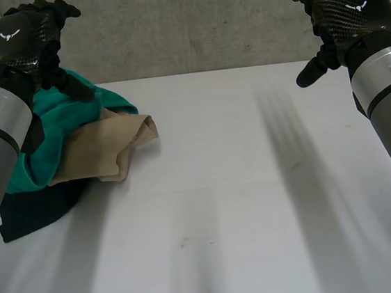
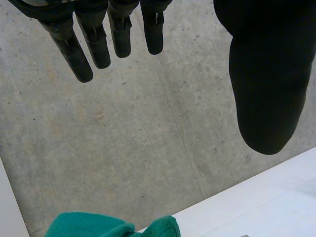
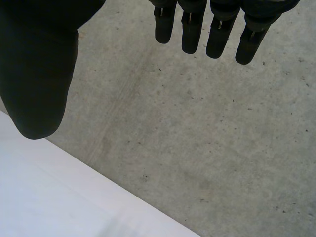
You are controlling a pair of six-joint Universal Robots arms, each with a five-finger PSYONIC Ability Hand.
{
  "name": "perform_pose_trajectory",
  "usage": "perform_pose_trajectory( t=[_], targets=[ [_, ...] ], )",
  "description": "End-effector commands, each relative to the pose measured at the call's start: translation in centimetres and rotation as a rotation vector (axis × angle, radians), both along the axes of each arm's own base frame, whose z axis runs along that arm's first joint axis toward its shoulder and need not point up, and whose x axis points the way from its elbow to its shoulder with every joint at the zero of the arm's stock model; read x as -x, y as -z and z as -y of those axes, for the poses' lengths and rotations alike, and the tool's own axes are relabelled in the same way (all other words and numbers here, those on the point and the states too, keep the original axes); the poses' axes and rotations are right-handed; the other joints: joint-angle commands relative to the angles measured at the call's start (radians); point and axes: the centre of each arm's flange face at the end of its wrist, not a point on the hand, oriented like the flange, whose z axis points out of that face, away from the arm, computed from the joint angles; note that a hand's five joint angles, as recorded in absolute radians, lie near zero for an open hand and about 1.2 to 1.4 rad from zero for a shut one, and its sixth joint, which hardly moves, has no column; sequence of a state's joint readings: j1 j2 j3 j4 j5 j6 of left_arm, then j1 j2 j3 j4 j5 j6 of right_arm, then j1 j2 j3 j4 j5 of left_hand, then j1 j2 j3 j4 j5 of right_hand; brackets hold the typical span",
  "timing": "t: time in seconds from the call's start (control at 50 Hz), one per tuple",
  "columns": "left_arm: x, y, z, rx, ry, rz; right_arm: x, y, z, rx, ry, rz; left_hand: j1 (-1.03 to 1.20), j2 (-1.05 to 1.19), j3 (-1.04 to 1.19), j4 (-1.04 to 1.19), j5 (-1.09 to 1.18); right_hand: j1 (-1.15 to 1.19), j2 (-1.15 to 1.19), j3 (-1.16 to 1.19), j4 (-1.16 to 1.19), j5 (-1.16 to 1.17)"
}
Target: Fold the laundry.
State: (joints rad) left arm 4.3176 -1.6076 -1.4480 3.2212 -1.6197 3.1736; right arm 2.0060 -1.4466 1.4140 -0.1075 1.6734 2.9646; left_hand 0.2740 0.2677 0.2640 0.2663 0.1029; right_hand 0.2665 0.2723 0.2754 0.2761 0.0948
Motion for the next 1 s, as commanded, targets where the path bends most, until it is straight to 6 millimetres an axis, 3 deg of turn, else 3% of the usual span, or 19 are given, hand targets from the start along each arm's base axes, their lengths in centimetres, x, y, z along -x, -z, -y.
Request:
perform_pose_trajectory(
  t=[0.02,0.2,0.28,0.44,0.52,0.58,0.62,0.64,0.68,0.72,0.78,0.8,0.84,0.86,0.94,1.0],
  targets=[
    [-0.2,-0.4,0.2,0.015,-0.006,-0.003,-0.1,0.0,-0.1,0.000,-0.003,-0.001,-0.099,-0.093,-0.089,-0.092,-0.103,-0.092,-0.098,-0.101,-0.102,-0.095],
    [-0.8,-0.6,1.3,0.028,-0.037,0.005,-0.1,0.1,-0.1,-0.003,-0.005,-0.003,-0.099,-0.093,-0.089,-0.092,-0.103,-0.092,-0.098,-0.101,-0.102,-0.095],
    [-1.9,-0.2,3.5,0.031,-0.097,0.053,-0.1,0.1,-0.1,-0.005,-0.009,-0.005,-0.099,-0.093,-0.089,-0.092,-0.103,-0.092,-0.098,-0.101,-0.102,-0.095],
    [-5.2,5.0,10.7,-0.030,-0.244,0.272,-0.2,0.2,-0.1,-0.007,-0.012,-0.008,-0.099,-0.093,-0.089,-0.092,-0.103,-0.092,-0.098,-0.101,-0.102,-0.095],
    [-7.5,9.5,15.2,-0.079,-0.316,0.380,-0.2,0.3,-0.2,-0.009,-0.012,-0.008,-0.096,-0.089,-0.086,-0.088,-0.099,-0.092,-0.098,-0.101,-0.102,-0.095],
    [-8.4,11.7,17.0,-0.110,-0.339,0.417,-0.2,0.4,-0.2,-0.020,-0.015,-0.014,-0.069,-0.063,-0.059,-0.062,-0.073,-0.092,-0.098,-0.101,-0.102,-0.095],
    [-8.9,12.9,18.1,-0.122,-0.352,0.432,-0.2,0.5,-0.2,-0.024,-0.015,-0.016,0.231,0.238,0.241,0.239,0.228,-0.092,-0.098,-0.101,-0.102,-0.095],
    [-9.0,13.1,18.4,-0.122,-0.352,0.432,-0.2,0.5,-0.2,-0.024,-0.015,-0.016,0.486,0.492,0.496,0.494,0.483,-0.092,-0.098,-0.101,-0.102,-0.095],
    [-8.8,12.2,18.7,-0.091,-0.359,0.413,-0.2,0.5,-0.2,-0.025,-0.015,-0.016,1.119,1.125,1.129,1.127,1.116,-0.092,-0.098,-0.101,-0.102,-0.095],
    [-8.6,11.2,18.7,-0.059,-0.360,0.396,-0.2,0.6,-0.2,-0.026,-0.015,-0.018,1.122,1.129,1.132,1.130,1.119,-0.092,-0.098,-0.101,-0.102,-0.095],
    [-7.6,6.8,17.9,0.066,-0.363,0.305,-0.1,0.5,-0.1,-0.025,-0.014,-0.016,1.122,1.129,1.132,1.130,1.119,-0.092,-0.098,-0.101,-0.102,-0.095],
    [-6.9,4.0,17.0,0.146,-0.353,0.245,-0.1,0.5,-0.1,-0.024,-0.012,-0.016,1.122,1.129,1.132,1.130,1.119,-0.092,-0.098,-0.101,-0.102,-0.095],
    [-6.1,1.4,16.0,0.222,-0.335,0.189,-0.1,0.4,-0.1,-0.021,-0.012,-0.014,1.122,1.129,1.132,1.130,1.119,-0.092,-0.098,-0.101,-0.102,-0.095],
    [-4.7,-1.4,14.4,0.306,-0.294,0.124,-0.1,0.4,-0.1,-0.021,-0.013,-0.016,1.122,1.129,1.132,1.130,1.119,-0.092,-0.098,-0.101,-0.102,-0.095],
    [-1.4,-5.9,10.8,0.438,-0.188,0.009,0.0,0.2,0.0,-0.016,-0.008,-0.012,1.122,1.129,1.132,1.130,1.119,-0.092,-0.098,-0.101,-0.102,-0.095],
    [1.2,-7.6,8.6,0.480,-0.093,-0.051,0.6,0.0,0.5,-0.010,0.012,-0.009,1.122,1.129,1.132,1.130,1.119,-0.092,-0.098,-0.101,-0.102,-0.095]
  ],
)
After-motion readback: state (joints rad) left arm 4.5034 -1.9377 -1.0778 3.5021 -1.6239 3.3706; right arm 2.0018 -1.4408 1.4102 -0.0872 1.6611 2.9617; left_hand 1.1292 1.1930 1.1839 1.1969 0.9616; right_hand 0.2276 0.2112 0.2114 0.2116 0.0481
